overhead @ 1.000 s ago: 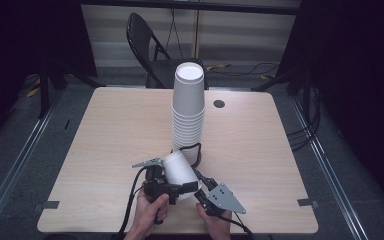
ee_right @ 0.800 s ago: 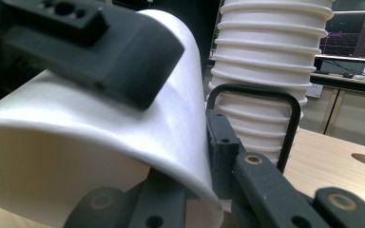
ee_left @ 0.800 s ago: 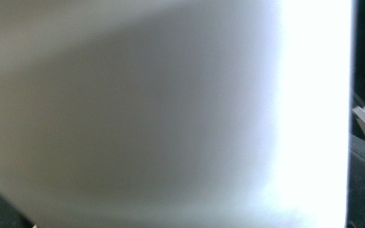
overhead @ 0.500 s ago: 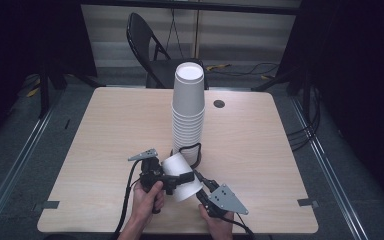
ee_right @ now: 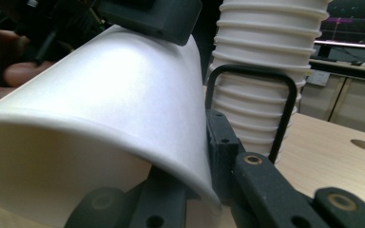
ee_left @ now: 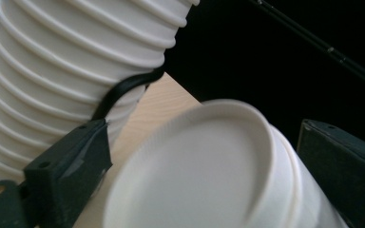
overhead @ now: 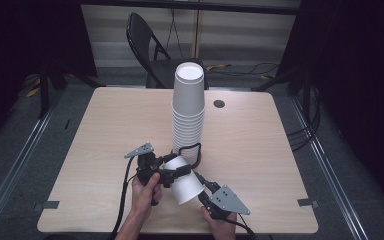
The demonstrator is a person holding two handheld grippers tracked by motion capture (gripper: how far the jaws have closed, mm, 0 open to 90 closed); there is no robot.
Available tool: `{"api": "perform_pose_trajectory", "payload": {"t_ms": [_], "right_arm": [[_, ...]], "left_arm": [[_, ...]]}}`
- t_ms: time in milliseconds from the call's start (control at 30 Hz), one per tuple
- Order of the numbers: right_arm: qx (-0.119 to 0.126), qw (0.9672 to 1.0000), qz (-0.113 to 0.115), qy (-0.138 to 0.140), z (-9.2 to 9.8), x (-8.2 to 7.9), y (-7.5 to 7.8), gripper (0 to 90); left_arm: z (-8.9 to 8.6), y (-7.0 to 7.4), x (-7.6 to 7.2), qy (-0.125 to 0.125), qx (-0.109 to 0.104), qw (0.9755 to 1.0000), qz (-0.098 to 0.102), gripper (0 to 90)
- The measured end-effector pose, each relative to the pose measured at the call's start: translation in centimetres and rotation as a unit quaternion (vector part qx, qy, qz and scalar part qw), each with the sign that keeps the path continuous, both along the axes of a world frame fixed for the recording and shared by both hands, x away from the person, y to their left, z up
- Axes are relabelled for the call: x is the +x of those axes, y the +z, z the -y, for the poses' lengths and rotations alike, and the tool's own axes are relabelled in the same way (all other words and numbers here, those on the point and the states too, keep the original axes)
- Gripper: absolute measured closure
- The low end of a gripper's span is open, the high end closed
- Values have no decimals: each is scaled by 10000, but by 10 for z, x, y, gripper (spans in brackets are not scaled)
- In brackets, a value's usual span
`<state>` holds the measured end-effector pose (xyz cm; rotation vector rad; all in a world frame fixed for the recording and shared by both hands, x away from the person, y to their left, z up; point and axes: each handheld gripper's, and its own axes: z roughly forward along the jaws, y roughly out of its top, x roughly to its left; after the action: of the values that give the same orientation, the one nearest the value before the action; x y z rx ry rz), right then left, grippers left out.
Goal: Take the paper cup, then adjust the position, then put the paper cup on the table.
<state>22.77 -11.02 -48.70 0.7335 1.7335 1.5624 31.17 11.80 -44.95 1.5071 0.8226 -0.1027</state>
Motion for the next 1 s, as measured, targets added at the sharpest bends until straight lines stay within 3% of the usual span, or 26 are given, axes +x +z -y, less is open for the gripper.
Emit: {"api": "perform_pose_trajectory", "payload": {"t_ms": [100, 333, 500, 633, 733, 900, 933, 1000], "right_arm": [[-63, 10000, -68, 29, 1, -1, -1, 860], [-121, 9993, -354, 41, 8, -5, -6, 861], [-189, 9983, -559, -14, 13, -5, -6, 861], [-304, 9961, -822, -86, 18, -4, -3, 862], [-356, 9946, -968, -143, 21, -3, -1, 862], [-336, 9910, -1293, -103, 28, 1, 3, 862], [-345, 9904, -1333, -94, 29, 2, 4, 862], [-355, 9896, -1393, -45, 30, 5, 5, 862]], "left_arm": [[-2, 1, 0, 99, 281, 9991, 299, 8], [-7, 1, 0, 337, 377, 9972, 553, 148], [-10, 3, -3, 414, 448, 9945, 847, 154], [-15, 7, -7, 512, 652, 9887, 1246, 161], [-17, 9, -13, 634, 1007, 9812, 1518, 178], [-20, 8, -18, 440, 1188, 9773, 1700, 169], [-21, 8, -18, 395, 1294, 9754, 1740, 161], [-22, 6, -19, 358, 1286, 9758, 1730, 156]]}}
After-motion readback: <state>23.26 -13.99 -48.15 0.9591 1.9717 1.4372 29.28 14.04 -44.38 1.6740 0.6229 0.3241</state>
